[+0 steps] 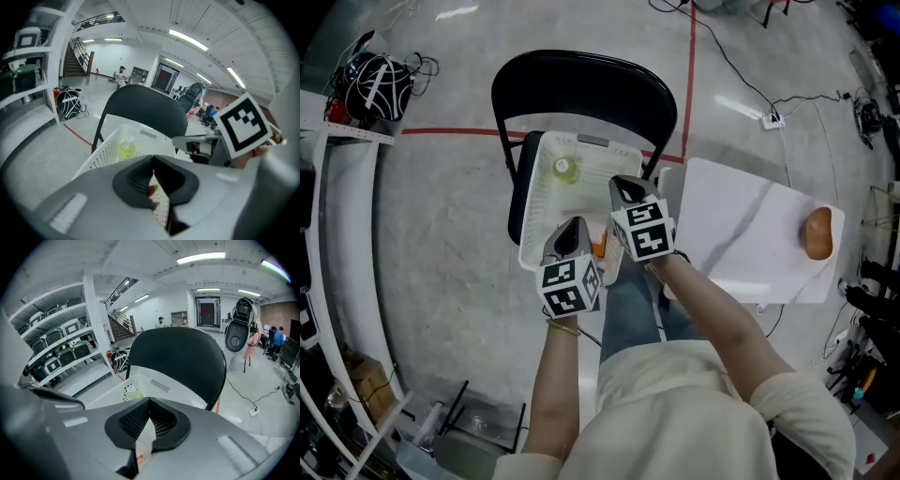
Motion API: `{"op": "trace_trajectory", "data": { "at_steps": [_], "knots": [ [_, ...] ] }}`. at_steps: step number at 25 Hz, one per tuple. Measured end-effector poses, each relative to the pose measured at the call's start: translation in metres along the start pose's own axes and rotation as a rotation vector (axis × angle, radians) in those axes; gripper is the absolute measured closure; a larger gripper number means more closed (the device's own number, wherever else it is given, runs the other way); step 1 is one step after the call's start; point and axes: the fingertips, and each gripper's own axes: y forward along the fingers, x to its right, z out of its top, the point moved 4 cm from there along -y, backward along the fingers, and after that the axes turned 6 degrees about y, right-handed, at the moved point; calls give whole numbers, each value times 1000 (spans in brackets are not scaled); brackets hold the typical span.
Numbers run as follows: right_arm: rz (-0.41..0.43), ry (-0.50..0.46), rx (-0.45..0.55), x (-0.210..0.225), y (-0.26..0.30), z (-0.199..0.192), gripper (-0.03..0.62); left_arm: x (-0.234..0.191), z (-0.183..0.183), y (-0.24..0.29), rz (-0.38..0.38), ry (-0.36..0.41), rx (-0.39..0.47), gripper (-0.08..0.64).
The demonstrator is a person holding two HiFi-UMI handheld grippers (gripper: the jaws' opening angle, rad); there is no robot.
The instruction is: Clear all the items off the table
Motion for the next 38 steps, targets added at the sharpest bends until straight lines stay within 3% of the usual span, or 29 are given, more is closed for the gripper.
{"op": "trace_trajectory", "data": {
  "at_steps": [11,16,23,33,38],
  "knots": [
    [-95,6,38,40,-99,2,594,53,17,-12,-89,66,-4,551],
    [-137,54,59,58,-142,-6,594,86,19,-16,-145,143,-14,551],
    [-180,107,108,85,-198,-29,594,139,19,-21,-205,249,-9,551],
    [-239,162,150,141,-284,-78,594,238,-6,-36,-271,246,-12,552],
    [-280,201,163,175,-328,-109,594,300,-25,-42,-330,288,-34,551]
  ]
}}
